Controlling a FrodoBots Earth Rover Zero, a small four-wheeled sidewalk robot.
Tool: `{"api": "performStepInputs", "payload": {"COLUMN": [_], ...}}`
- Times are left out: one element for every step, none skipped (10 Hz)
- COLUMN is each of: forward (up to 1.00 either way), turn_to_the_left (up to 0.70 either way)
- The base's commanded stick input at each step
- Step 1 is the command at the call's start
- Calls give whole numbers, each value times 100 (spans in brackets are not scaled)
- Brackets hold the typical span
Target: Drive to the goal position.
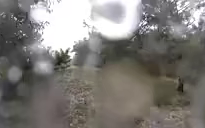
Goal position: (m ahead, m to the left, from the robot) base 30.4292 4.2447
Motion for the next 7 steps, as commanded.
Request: {"api": "performStepInputs", "payload": {"forward": [85,85,85,85,85,85,85], "turn_to_the_left": [0,34,34,34,34,34,20]}}
